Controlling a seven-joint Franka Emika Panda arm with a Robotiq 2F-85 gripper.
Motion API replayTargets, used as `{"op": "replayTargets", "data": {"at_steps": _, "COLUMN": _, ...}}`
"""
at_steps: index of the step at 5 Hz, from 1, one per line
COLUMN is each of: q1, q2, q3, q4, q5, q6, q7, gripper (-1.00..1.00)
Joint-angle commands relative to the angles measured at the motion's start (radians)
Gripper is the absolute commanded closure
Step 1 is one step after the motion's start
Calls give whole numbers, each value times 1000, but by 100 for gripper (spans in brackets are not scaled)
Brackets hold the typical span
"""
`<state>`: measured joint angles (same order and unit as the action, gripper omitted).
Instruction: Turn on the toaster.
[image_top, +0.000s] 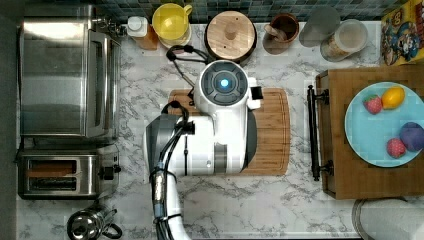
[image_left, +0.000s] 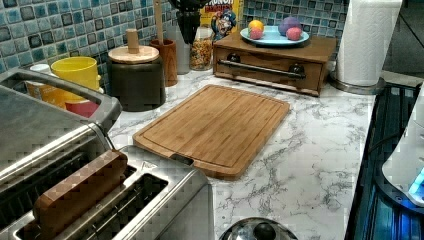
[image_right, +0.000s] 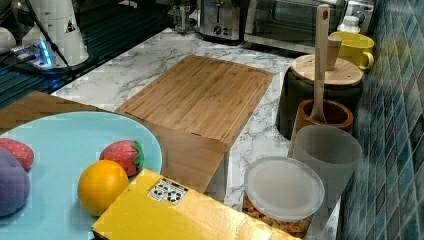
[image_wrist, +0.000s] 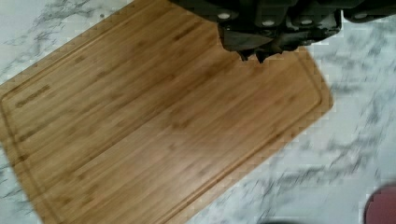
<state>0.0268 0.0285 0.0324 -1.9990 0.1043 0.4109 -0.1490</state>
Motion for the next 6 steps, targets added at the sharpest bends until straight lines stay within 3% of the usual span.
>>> {"op": "replayTargets", "data": {"at_steps": 1, "q1": 117, "q2": -157, "q3": 134, "q4": -98, "q5": 47, "q6": 20, "q7": -89, "gripper": 100}}
{"op": "replayTargets", "data": {"at_steps": 5, "q1": 202, "q2": -259, "q3": 265, "q4": -231, "q5": 149, "q6": 40, "q7": -141, "gripper": 100}}
{"op": "replayTargets", "data": {"at_steps": 6, "q1": 208, "q2": -190, "q3": 258, "q4": -253, "q5": 160, "q6": 88, "q7": -202, "gripper": 100}}
